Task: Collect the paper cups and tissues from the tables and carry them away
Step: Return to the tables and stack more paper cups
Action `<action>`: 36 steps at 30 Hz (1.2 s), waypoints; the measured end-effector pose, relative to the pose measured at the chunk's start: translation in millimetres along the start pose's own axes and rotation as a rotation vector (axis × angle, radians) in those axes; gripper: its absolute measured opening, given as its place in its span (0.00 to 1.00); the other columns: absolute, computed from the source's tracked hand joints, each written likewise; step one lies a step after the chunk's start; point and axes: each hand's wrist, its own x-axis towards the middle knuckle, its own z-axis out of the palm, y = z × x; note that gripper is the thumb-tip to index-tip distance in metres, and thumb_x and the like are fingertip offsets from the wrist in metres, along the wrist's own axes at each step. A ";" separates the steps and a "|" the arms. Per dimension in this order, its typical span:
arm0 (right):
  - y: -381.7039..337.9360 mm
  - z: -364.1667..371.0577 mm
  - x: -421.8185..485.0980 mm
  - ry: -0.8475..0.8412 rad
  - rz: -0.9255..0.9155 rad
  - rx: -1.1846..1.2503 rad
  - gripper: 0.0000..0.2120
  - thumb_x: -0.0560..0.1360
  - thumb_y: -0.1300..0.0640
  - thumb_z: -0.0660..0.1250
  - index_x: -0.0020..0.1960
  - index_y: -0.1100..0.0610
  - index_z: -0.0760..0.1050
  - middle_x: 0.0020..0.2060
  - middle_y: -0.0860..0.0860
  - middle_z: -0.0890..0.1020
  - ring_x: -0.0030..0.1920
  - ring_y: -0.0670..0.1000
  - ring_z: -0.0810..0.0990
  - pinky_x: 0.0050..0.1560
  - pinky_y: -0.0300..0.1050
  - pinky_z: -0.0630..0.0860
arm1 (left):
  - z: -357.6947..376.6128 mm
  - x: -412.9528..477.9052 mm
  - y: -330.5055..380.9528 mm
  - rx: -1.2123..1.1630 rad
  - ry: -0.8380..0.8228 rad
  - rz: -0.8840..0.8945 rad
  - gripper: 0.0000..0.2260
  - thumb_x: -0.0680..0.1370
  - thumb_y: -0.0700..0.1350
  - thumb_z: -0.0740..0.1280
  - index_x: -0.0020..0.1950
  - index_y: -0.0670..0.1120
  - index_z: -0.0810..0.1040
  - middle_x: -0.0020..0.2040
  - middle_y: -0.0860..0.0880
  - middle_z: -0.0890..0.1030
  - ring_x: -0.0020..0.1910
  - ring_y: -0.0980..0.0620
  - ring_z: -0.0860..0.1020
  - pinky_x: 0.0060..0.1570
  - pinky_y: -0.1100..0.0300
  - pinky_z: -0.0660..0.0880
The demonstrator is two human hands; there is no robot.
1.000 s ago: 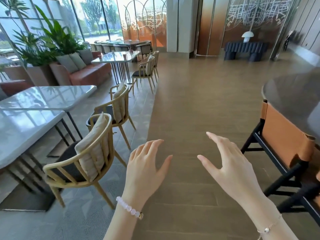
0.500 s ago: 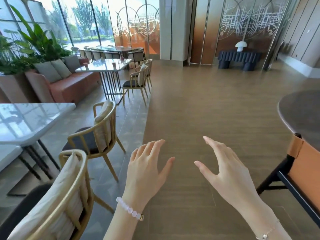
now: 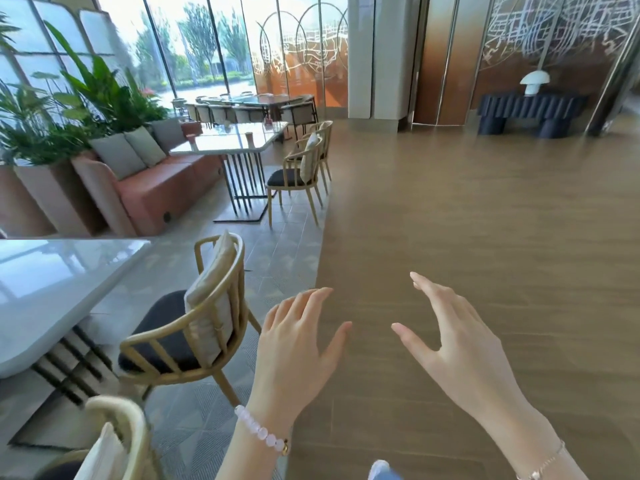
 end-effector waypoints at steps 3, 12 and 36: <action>24.9 34.7 69.6 -0.012 -0.023 0.016 0.32 0.72 0.38 0.61 0.74 0.44 0.59 0.67 0.39 0.70 0.66 0.42 0.66 0.54 0.36 0.65 | 36.1 59.7 -27.7 0.028 0.004 -0.027 0.19 0.74 0.54 0.69 0.61 0.47 0.76 0.56 0.53 0.80 0.56 0.50 0.77 0.58 0.58 0.66; 85.4 108.6 284.3 -0.067 -0.087 0.051 0.31 0.73 0.39 0.61 0.73 0.44 0.59 0.68 0.39 0.69 0.67 0.44 0.65 0.55 0.37 0.65 | 119.6 247.4 -89.8 0.057 0.050 -0.096 0.18 0.74 0.53 0.70 0.62 0.48 0.76 0.56 0.54 0.80 0.57 0.51 0.77 0.59 0.60 0.65; 151.8 336.3 762.1 -0.081 -0.124 0.013 0.27 0.73 0.38 0.60 0.69 0.46 0.66 0.62 0.39 0.73 0.63 0.44 0.70 0.52 0.37 0.66 | 306.6 677.0 -347.9 0.021 0.077 -0.148 0.19 0.74 0.54 0.68 0.62 0.47 0.76 0.57 0.51 0.80 0.57 0.48 0.77 0.58 0.56 0.66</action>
